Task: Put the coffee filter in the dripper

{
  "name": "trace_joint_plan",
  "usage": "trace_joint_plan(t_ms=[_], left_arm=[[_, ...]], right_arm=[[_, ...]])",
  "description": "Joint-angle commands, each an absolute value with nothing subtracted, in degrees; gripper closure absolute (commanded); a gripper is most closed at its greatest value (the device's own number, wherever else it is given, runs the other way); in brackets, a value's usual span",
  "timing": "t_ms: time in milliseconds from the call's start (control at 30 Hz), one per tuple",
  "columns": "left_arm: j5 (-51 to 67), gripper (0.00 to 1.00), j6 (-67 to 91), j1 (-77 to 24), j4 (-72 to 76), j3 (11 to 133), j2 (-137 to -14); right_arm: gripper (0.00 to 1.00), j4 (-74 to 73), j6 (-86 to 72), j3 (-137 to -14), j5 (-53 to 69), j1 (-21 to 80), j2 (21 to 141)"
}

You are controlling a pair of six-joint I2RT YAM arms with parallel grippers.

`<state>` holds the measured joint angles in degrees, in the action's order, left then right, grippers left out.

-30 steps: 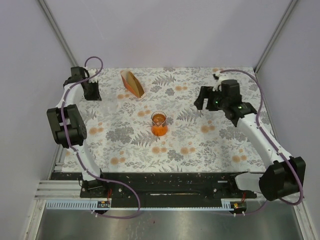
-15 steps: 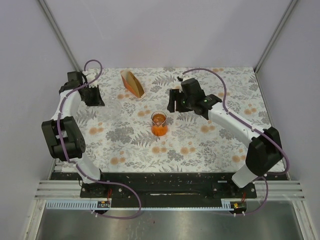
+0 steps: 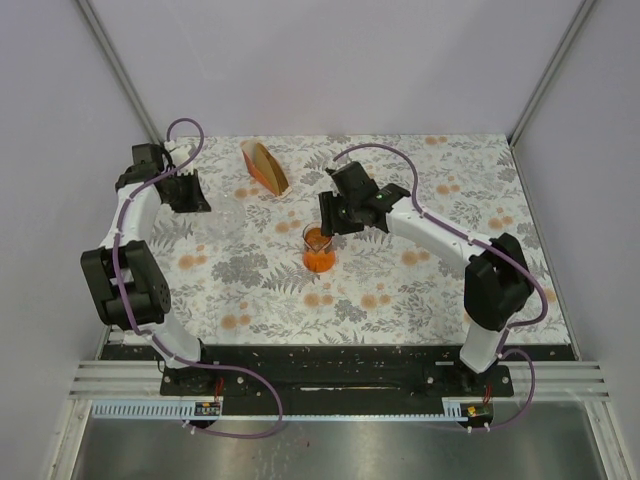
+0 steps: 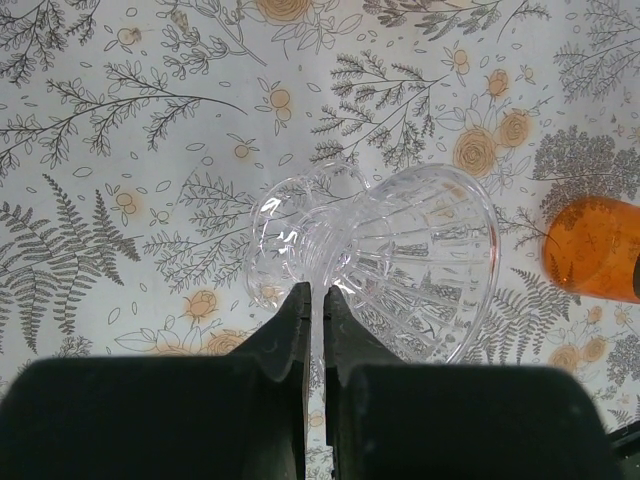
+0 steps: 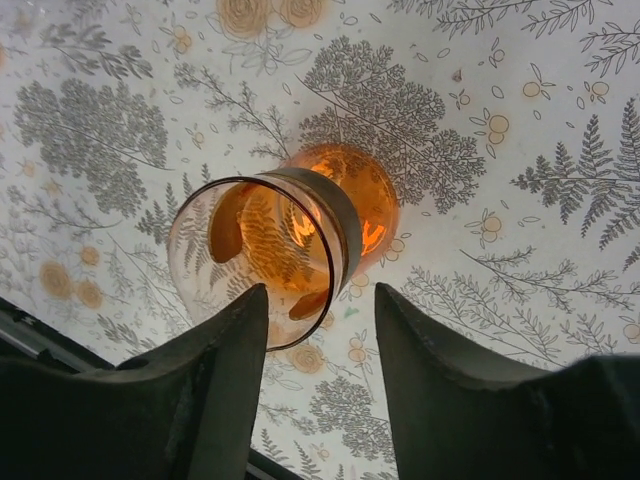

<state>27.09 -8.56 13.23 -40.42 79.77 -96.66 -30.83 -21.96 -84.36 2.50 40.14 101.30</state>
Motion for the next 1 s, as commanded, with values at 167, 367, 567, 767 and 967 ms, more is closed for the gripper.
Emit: trace_joint_plan(t_ms=[167,367,567,767,967], left_arm=[[35.76,1.00,-8.35,13.54,-42.71,80.42,-90.80],[38.76,1.00,-11.42,13.01,-48.07,81.30,-88.95],[38.32,1.00,-15.20,12.83,-51.68,81.56,-87.37],[39.46,1.00,-18.28,12.66,-54.40,82.35,-86.57],[41.39,1.00,-20.56,12.39,-57.30,82.97,-86.84]], right_arm=[[0.78,-40.60,-9.87,-93.07,3.42,40.78,105.12],[0.96,-43.14,11.91,-94.92,11.76,40.78,106.78],[1.00,-44.65,25.13,-99.39,10.12,41.31,109.60],[1.00,-41.75,35.85,-97.12,10.89,43.33,108.72],[0.81,-44.38,37.97,-98.43,14.23,43.42,109.51]])
